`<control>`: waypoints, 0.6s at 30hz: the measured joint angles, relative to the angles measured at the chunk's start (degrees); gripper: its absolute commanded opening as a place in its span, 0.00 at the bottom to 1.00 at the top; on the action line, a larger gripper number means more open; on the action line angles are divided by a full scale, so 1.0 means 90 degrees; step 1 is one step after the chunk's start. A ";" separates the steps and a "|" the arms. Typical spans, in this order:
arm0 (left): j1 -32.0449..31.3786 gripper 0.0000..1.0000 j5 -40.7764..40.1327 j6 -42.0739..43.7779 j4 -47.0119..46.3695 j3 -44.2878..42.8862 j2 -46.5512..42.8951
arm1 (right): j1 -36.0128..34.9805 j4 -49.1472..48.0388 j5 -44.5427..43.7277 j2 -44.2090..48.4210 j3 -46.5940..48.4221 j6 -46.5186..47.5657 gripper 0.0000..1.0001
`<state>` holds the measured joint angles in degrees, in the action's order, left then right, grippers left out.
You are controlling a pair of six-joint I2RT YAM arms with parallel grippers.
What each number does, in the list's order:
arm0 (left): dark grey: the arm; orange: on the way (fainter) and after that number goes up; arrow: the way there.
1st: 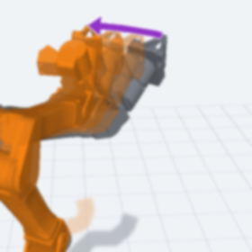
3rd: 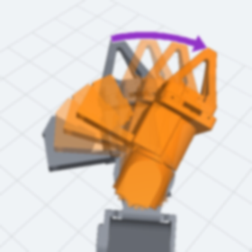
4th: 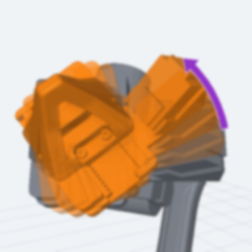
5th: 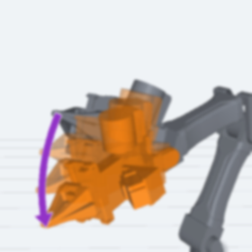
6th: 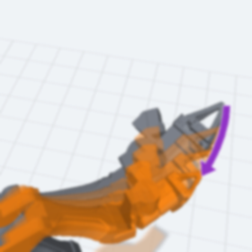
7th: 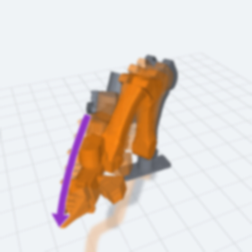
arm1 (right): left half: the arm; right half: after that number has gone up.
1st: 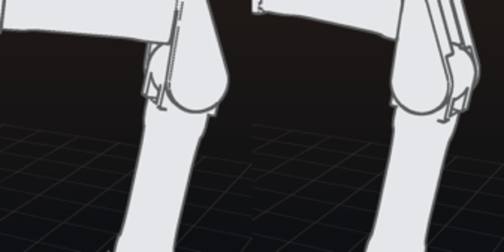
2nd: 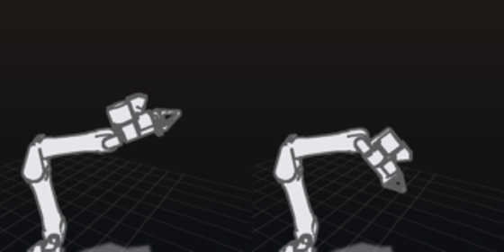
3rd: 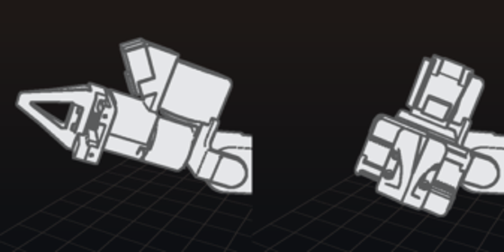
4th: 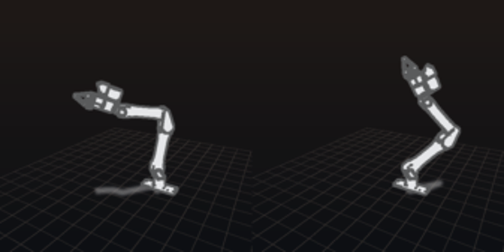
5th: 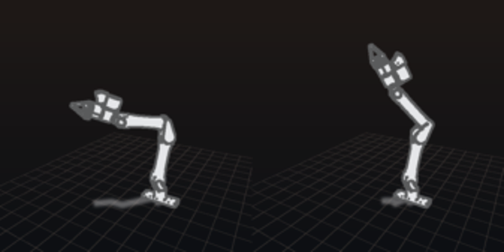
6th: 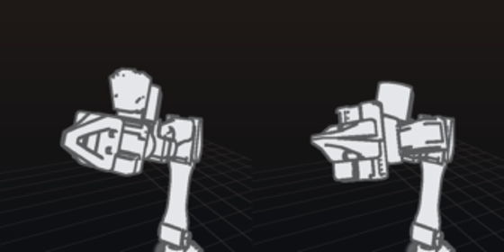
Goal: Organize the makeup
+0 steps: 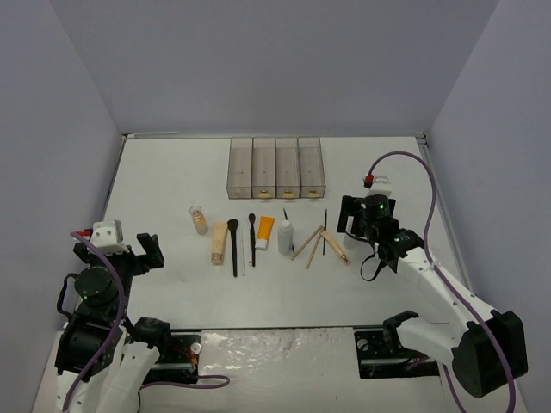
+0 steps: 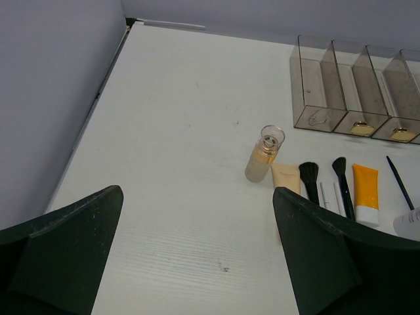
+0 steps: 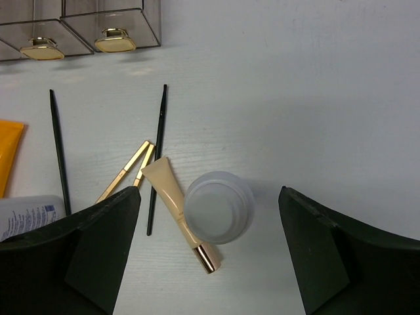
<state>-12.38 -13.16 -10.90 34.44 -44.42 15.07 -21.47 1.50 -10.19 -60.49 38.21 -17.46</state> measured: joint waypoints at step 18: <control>0.0000 0.97 0.0006 0.0000 0.0000 0.0000 0.0000 | 0.0000 -0.0459 -0.0064 -0.0345 -0.0238 0.0010 0.61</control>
<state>-12.38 -13.10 -10.90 34.44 -44.42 15.07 -21.47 -2.64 -10.76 -63.59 36.07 -17.36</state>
